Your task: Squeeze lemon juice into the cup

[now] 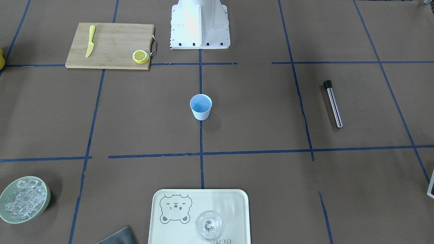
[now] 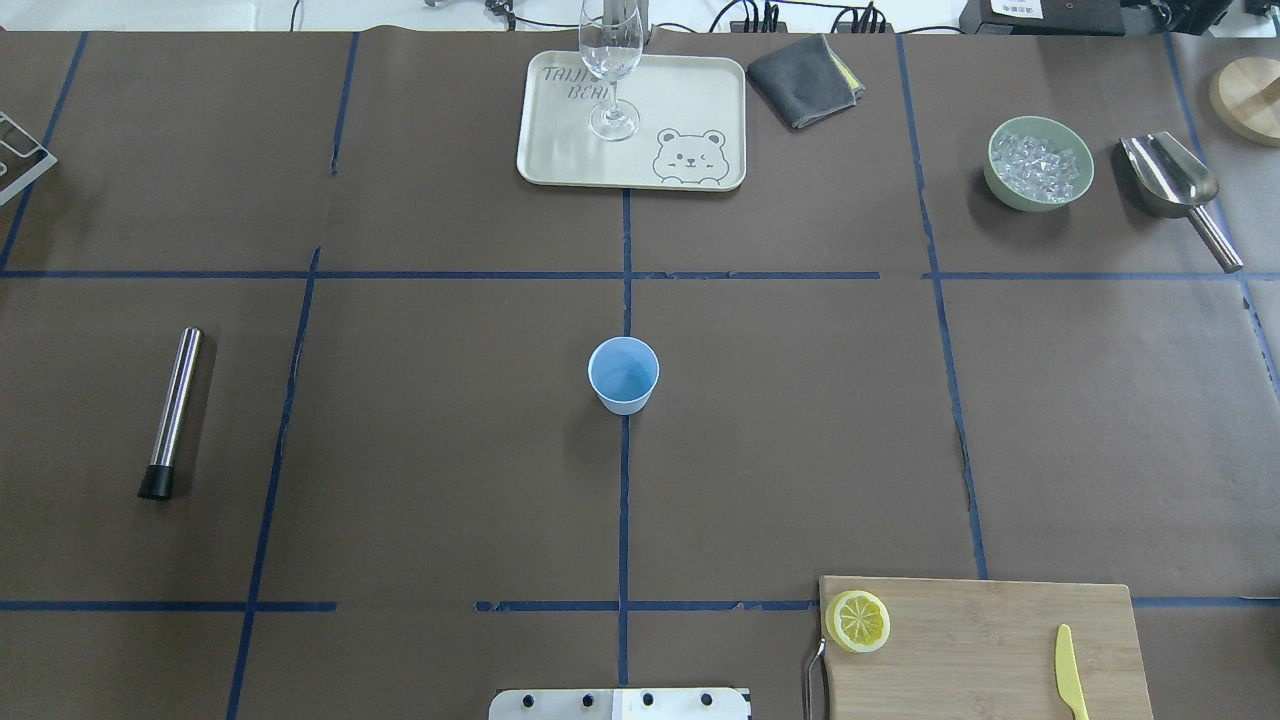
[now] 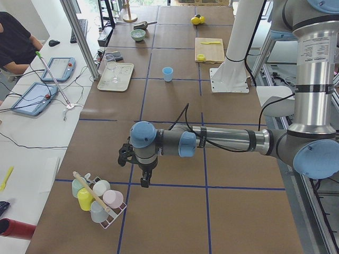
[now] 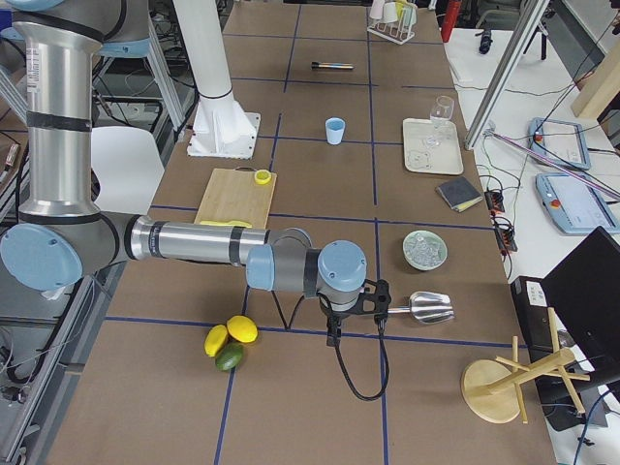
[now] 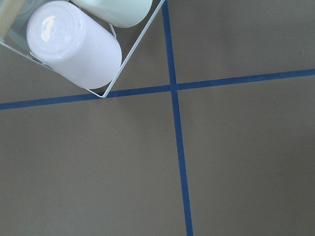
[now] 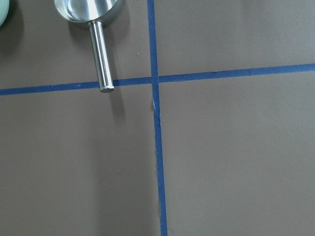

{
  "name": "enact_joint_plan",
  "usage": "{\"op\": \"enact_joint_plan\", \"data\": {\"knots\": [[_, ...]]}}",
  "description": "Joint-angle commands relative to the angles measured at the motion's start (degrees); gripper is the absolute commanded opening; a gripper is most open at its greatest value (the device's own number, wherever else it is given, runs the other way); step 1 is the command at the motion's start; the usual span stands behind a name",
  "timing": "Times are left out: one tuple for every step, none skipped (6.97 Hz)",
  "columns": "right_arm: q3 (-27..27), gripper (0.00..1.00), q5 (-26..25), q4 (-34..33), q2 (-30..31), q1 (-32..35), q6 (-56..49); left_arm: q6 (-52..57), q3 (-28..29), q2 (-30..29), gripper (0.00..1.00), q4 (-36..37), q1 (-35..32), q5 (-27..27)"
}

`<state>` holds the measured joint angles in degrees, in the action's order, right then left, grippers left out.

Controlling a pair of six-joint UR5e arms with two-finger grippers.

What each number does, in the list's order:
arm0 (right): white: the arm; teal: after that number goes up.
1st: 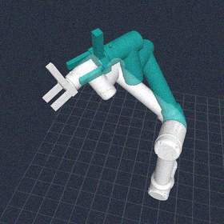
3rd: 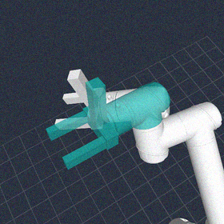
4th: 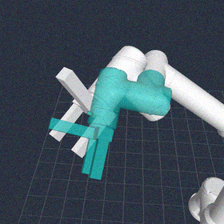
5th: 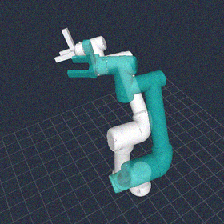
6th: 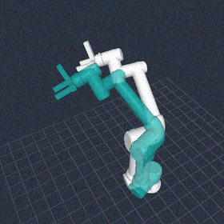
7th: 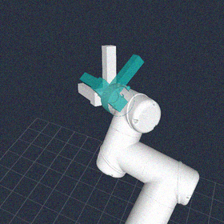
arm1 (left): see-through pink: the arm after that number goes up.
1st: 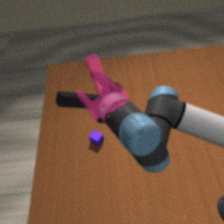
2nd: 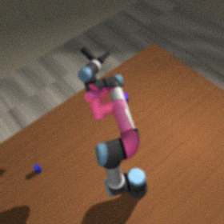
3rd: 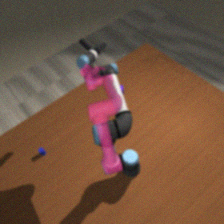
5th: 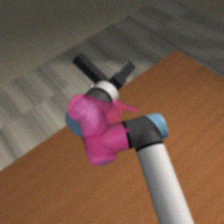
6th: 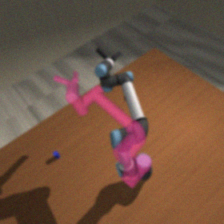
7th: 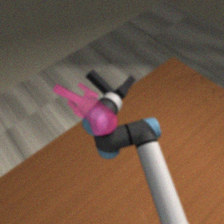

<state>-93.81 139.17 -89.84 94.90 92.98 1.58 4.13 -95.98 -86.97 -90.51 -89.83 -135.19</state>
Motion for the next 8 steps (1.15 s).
{"op": "enact_joint_plan", "data": {"knots": [[-0.1, 1.00, -0.5, 0.4, -0.2, 0.0, -0.2, 0.0, -0.1, -0.1, 1.00, -0.1, 0.0, 0.0], [-0.3, 1.00, -0.3, 0.6, -0.5, 0.0, -0.2, 0.0, -0.1, -0.6, 1.00, -0.1, 0.0, -0.1], [-1.0, 1.00, -0.3, 0.7, -1.9, -0.2, 0.1, -0.1, -0.6, -1.1, 1.00, -0.2, 0.0, -0.3], [-1.2, 1.00, 0.0, 0.5, -2.7, -0.7, 0.3, -0.3, -2.8, -1.4, 1.00, -0.2, 0.0, -0.3], [-0.5, 1.00, -0.4, 0.1, -6.5, -1.1, 0.2, -4.4, -4.3, -2.8, 1.00, -0.4, 0.0, -0.3], [-0.2, 1.00, -0.2, 0.6, -7.0, -3.3, -0.2, -9.1, -5.8, -4.2, 1.00, -0.6, 0.4, 0.1], [0.1, 1.00, 0.2, 4.7, -6.8, -5.9, 1.0, -9.6, -6.1, -6.3, 1.00, -0.6, 1.1, 0.0], [-0.2, 1.00, 0.1, 9.5, -7.0, -9.0, 9.3, -9.7, -6.1, -7.1, 1.00, -0.6, 2.6, -0.2]]}}
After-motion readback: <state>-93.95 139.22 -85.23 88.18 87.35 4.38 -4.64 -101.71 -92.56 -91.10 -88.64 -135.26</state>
